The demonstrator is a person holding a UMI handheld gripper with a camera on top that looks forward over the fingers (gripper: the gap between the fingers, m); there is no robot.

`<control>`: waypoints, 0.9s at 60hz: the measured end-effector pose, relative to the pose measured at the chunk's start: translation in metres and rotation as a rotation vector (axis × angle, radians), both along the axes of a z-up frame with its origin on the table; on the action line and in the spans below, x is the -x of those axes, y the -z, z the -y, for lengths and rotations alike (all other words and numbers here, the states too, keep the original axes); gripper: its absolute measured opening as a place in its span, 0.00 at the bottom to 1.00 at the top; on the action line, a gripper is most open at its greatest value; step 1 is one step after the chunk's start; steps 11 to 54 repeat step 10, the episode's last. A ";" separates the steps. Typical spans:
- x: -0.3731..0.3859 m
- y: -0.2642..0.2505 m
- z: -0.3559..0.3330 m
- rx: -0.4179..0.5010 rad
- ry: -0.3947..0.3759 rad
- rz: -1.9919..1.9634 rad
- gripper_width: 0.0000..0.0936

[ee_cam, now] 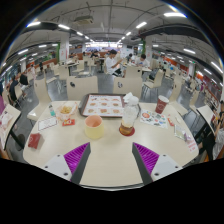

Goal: Pour water

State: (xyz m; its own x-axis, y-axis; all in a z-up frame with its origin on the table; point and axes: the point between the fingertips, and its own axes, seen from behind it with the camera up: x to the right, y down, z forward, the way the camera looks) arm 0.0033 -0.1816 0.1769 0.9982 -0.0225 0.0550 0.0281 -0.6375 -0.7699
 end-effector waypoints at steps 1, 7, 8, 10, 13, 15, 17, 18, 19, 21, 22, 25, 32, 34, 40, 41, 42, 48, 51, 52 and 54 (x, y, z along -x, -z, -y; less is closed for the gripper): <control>0.000 0.000 0.001 0.001 -0.001 0.003 0.90; -0.001 -0.001 0.003 0.001 -0.025 0.038 0.90; -0.001 -0.001 0.004 0.002 -0.028 0.039 0.90; -0.001 -0.001 0.004 0.005 -0.029 0.036 0.90; -0.001 -0.001 0.004 0.005 -0.029 0.036 0.90; -0.001 -0.001 0.004 0.005 -0.029 0.036 0.90; -0.001 -0.001 0.004 0.005 -0.029 0.036 0.90; -0.001 -0.001 0.004 0.005 -0.029 0.036 0.90; -0.001 -0.001 0.004 0.005 -0.029 0.036 0.90; -0.001 -0.001 0.004 0.005 -0.029 0.036 0.90; -0.001 -0.001 0.004 0.005 -0.029 0.036 0.90; -0.001 -0.001 0.004 0.005 -0.029 0.036 0.90; -0.001 -0.001 0.004 0.005 -0.029 0.036 0.90; -0.001 -0.001 0.004 0.005 -0.029 0.036 0.90; -0.001 -0.001 0.004 0.005 -0.029 0.036 0.90; -0.001 -0.001 0.004 0.005 -0.029 0.036 0.90; -0.001 -0.001 0.004 0.005 -0.029 0.036 0.90; -0.001 -0.001 0.004 0.005 -0.029 0.036 0.90; -0.001 -0.001 0.004 0.005 -0.029 0.036 0.90; -0.001 -0.001 0.004 0.005 -0.029 0.036 0.90; -0.001 -0.001 0.004 0.005 -0.029 0.036 0.90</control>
